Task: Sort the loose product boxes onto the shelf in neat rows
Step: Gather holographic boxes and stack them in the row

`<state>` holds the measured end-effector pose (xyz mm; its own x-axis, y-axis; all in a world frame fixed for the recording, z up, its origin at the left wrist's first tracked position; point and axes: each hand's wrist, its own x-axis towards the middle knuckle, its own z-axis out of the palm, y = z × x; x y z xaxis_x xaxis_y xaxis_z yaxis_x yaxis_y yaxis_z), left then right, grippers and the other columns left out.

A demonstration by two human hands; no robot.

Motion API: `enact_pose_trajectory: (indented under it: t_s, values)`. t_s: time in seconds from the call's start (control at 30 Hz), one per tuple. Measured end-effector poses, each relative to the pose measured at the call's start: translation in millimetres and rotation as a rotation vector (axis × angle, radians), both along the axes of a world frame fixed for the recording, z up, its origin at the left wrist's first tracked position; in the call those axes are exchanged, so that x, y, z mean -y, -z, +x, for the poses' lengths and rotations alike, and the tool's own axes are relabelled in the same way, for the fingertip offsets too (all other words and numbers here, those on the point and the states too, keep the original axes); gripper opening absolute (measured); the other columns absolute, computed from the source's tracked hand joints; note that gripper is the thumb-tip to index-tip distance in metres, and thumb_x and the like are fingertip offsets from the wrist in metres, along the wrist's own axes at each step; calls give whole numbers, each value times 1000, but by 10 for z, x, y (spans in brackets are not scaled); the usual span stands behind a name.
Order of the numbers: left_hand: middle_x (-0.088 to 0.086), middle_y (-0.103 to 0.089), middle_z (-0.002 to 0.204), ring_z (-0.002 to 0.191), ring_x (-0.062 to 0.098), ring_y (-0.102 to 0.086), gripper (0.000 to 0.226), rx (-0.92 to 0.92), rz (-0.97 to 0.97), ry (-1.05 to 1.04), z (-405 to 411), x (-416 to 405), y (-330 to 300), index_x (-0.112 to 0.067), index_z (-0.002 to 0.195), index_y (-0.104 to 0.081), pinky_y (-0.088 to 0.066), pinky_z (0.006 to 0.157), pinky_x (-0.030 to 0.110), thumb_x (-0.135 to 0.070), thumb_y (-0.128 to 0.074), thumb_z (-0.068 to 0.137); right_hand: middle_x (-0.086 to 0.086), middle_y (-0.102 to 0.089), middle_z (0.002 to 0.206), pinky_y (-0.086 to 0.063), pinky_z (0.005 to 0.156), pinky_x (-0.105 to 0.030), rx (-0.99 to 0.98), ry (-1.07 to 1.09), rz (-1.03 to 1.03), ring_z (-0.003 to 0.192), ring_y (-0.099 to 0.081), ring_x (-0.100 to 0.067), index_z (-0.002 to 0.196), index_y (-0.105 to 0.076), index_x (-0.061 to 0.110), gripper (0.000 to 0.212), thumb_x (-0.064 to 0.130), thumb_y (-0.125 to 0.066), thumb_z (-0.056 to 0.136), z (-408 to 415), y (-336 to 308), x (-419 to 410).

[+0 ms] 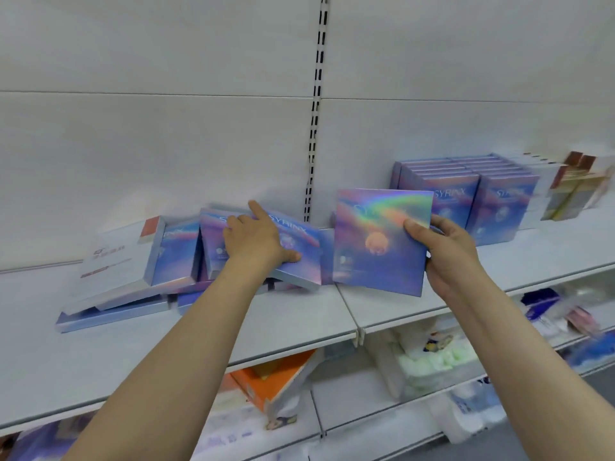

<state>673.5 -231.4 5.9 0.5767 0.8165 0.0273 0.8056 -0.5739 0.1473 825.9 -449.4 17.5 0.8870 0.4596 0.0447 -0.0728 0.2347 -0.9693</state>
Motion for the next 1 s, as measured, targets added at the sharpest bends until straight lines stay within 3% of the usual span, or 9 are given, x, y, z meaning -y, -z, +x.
enact_pose_trajectory:
  t_s: [0.07,0.13,0.23,0.4,0.53,0.67,0.83,0.9,1.0]
  values:
    - [30,-34,144,135,43,-27,137,32,-40,-4,19,-2,-6,4,150,7,-29,107,42,-64,-76,65,-7,-69,95,-53,54,-24,15,10,9,67,-70,-12,114,-64,3,30,7,-72,85,-2,-15,81]
    - [27,-41,137,127,42,-36,131,75,-28,-9,36,-22,8,8,147,-9,-31,102,40,-63,-78,61,-6,-69,94,-55,56,-26,27,17,26,69,-70,-13,113,-64,4,28,7,-71,86,2,-30,156]
    - [17,-54,120,114,37,-47,86,220,33,31,-21,36,-19,1,122,-43,-31,85,36,-56,-78,67,0,-72,85,-58,62,-28,59,17,53,71,-71,-13,105,-64,9,19,3,-68,88,24,-24,291]
    - [20,-62,114,106,38,-56,50,684,-154,-28,-255,216,-64,-3,119,-48,-34,73,33,-24,-74,82,-3,-72,92,-58,63,-29,81,18,45,76,-72,-16,119,-59,1,34,4,-68,87,110,100,501]
    - [4,-60,109,96,23,-52,29,878,-246,-4,-311,379,-150,-12,116,-54,-36,77,31,-21,-63,90,-2,-71,97,-60,65,-31,70,21,10,79,-73,-14,126,-55,-3,44,9,-71,86,359,163,669]
    - [-2,-62,100,85,15,-57,18,1100,-380,30,-115,574,-231,-20,106,-54,-41,67,27,-16,-62,90,-5,-69,111,-59,72,-37,73,19,21,95,-72,-22,128,-55,1,54,19,-77,82,885,149,810]
    - [9,-69,107,90,19,-64,21,1338,-577,25,336,847,-236,-10,112,-60,-52,74,26,-7,-61,91,-11,-65,125,-57,91,-48,150,28,-54,108,-68,-28,129,-57,11,100,54,-94,46,1609,187,846]
    - [11,-70,109,93,22,-65,21,1386,-626,24,571,982,-228,-9,112,-61,-54,84,36,-6,-61,91,-12,-66,122,-54,95,-52,204,-3,-83,110,-67,-30,124,-60,13,97,60,-91,46,1904,303,825]
    - [13,-69,109,92,22,-63,19,1426,-631,18,926,1196,-202,-9,111,-61,-50,93,45,-6,-61,92,-14,-70,110,-55,92,-51,287,-67,-140,105,-68,-34,115,-64,13,59,47,-84,71,2150,386,747]
